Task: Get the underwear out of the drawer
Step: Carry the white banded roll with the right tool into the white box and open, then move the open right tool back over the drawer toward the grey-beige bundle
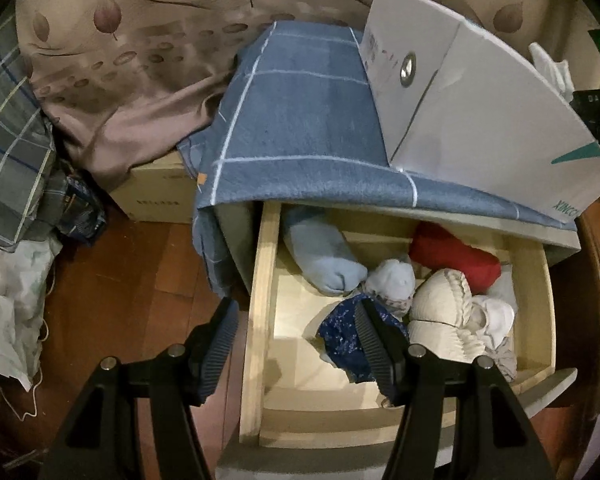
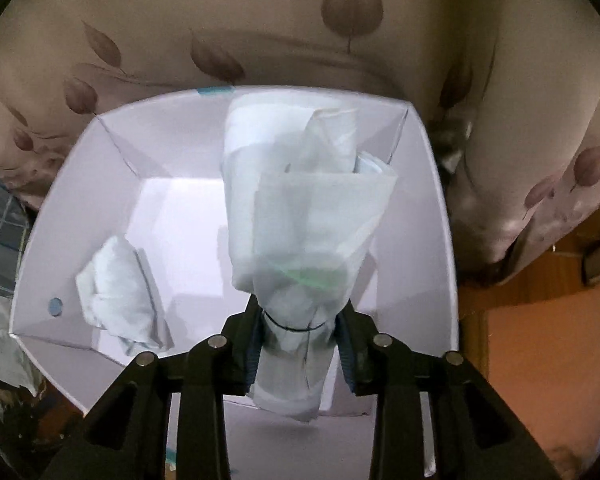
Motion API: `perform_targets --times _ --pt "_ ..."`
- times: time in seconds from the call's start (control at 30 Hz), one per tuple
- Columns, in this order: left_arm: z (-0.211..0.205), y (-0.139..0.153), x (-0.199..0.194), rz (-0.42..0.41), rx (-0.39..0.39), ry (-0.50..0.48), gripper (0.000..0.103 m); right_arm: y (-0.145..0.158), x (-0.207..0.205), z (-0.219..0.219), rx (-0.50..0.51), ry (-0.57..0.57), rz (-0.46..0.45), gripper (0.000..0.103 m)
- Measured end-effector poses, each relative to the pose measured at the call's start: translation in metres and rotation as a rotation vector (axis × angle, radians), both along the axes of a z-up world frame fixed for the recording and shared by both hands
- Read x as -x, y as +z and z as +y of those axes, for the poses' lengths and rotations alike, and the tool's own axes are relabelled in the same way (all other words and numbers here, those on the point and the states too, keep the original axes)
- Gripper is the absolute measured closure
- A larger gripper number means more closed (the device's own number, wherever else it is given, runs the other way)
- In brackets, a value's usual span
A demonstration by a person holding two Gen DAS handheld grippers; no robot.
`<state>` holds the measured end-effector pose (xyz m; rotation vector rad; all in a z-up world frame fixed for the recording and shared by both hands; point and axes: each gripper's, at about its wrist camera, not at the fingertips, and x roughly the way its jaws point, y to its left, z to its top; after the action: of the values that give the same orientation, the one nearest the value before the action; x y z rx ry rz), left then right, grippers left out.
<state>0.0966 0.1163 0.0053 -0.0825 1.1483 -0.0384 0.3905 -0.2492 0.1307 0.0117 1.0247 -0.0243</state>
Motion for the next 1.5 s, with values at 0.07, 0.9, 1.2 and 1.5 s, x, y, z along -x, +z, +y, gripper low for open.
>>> perform_targets --times 0.07,0.9,1.2,1.5 --pt "-0.004 -0.005 -0.001 0.01 -0.004 -0.006 0.041 -0.005 -0.002 -0.003 -0.006 -0.005 0.005 0.065" --pt "-0.023 -0.035 0.019 0.099 -0.042 -0.013 0.041 -0.145 0.174 0.007 -0.022 0.176 0.38 0.061" --pt "-0.026 -0.04 0.012 0.112 -0.047 -0.015 0.041 -0.196 0.16 0.007 -0.069 0.111 0.457 0.06" --pt "-0.033 -0.047 0.008 0.128 -0.047 -0.019 0.041 -0.199 0.159 0.001 -0.071 0.094 0.453 0.049"
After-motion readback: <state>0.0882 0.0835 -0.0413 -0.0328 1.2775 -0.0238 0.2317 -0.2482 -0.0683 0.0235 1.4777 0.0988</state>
